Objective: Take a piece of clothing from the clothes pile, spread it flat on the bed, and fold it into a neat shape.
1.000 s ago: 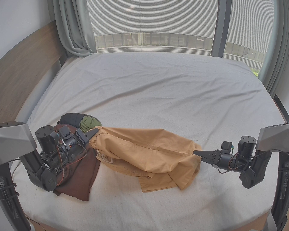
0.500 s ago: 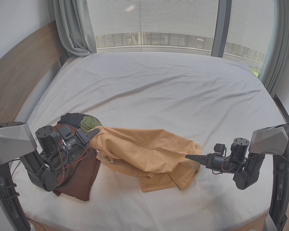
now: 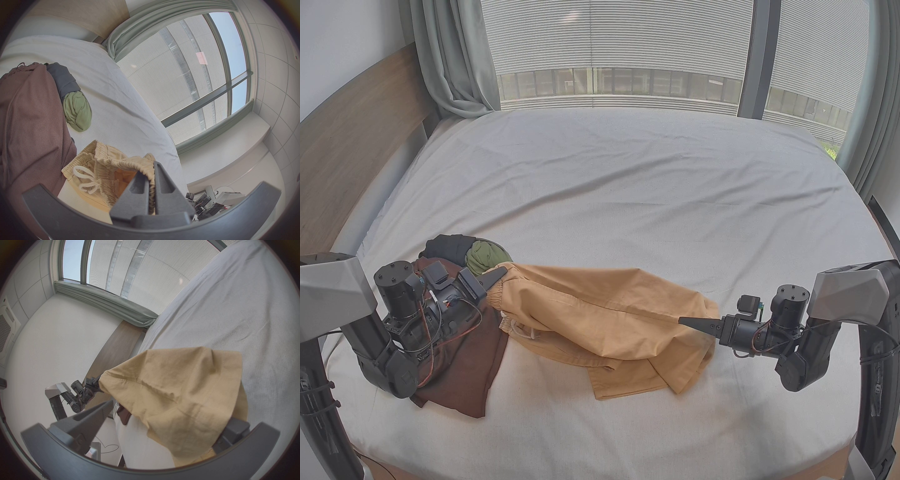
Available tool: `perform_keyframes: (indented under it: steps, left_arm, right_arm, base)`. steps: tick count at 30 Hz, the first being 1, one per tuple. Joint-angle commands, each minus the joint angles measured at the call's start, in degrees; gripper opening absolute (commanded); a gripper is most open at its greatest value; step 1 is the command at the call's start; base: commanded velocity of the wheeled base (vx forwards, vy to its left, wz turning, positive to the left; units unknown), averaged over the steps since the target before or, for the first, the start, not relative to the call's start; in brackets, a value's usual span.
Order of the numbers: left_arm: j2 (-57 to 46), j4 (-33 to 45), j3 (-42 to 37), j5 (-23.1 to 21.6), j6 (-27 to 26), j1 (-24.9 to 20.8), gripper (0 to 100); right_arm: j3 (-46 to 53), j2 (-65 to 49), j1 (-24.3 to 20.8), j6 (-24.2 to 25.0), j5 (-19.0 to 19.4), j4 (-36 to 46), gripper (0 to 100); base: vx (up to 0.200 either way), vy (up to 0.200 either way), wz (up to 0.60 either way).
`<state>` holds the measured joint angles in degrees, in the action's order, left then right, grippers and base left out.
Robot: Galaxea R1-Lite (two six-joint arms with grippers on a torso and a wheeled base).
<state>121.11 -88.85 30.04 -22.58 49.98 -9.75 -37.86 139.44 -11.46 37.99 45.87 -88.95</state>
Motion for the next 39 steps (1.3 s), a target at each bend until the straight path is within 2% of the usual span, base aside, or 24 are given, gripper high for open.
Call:
perform_keyframes:
  steps: [1, 11, 23, 32, 39]
  left_arm:
    - [0.1, 0.0, 0.0, 0.0, 0.1, 0.0, 0]
    - [-0.3, -0.1, 0.2, -0.1, 0.4, -0.1, 0]
    - [-6.9, 0.0, -0.2, -0.3, 0.2, -1.0, 0]
    - [-10.2, -0.1, -0.5, -0.2, 0.0, -1.3, 0]
    - [-13.1, 0.0, -1.3, -0.2, 0.2, -1.3, 0]
  right_arm:
    - [-1.1, 0.4, -0.1, 0.1, -2.2, -0.1, 0]
    - [-0.4, -0.7, 0.6, 0.0, -2.6, -0.1, 0]
    - [8.7, -18.7, 1.2, -1.0, -2.7, 0.4, 0]
    - [10.4, -24.3, 2.2, -2.4, -2.7, 0.4, 0]
    - [10.6, -28.8, 5.0, -2.0, -2.5, 0.5, 0]
  base:
    - [0.000, 0.000, 0.00]
    - [0.000, 0.000, 0.00]
    - [0.000, 0.000, 0.00]
    - [0.000, 0.000, 0.00]
    - [0.000, 0.000, 0.00]
